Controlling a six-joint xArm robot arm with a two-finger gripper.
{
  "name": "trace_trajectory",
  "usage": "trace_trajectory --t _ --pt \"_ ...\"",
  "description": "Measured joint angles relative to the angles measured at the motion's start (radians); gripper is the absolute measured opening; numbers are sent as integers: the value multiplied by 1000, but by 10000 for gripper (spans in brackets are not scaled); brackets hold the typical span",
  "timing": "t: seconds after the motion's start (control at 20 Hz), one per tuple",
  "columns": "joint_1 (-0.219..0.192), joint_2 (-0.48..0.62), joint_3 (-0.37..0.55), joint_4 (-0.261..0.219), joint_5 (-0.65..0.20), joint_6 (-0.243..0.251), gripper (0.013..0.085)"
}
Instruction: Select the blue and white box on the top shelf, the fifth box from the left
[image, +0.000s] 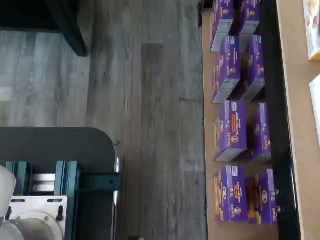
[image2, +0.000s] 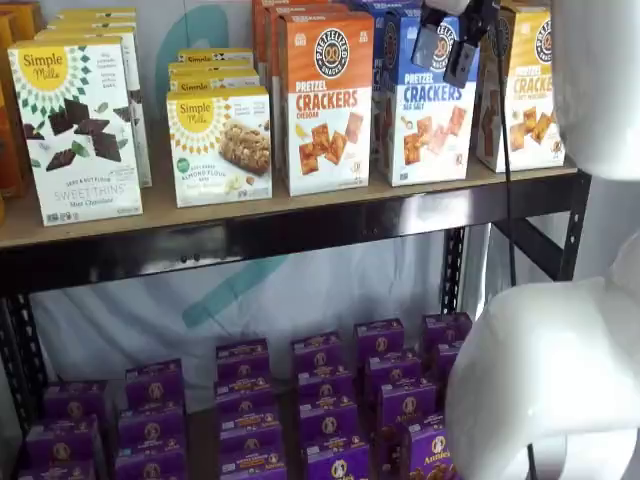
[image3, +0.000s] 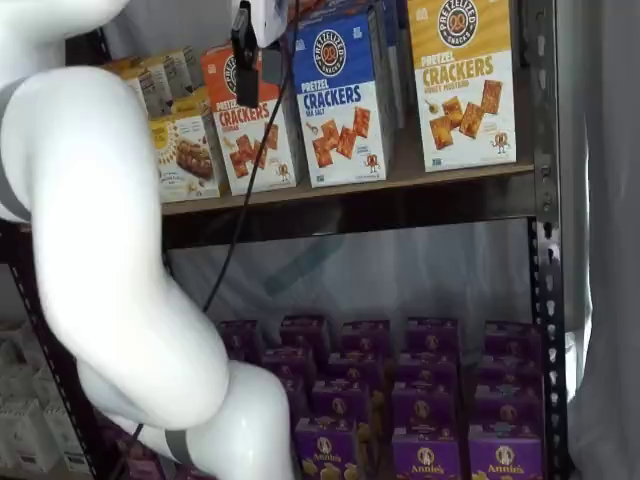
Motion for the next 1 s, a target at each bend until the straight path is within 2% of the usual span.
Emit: trace_trajectory --t 0.15,0.35,0.5,0.7,1.0 --pt "57 23 -27 -75 41 24 850" --pt "76 -2 6 -85 -3 39 850" --pt "74 -32 36 -76 -66 40 850" --pt "70 -85 89 -76 -208 33 850" --pt "41 -95 78 -63 -318 11 850"
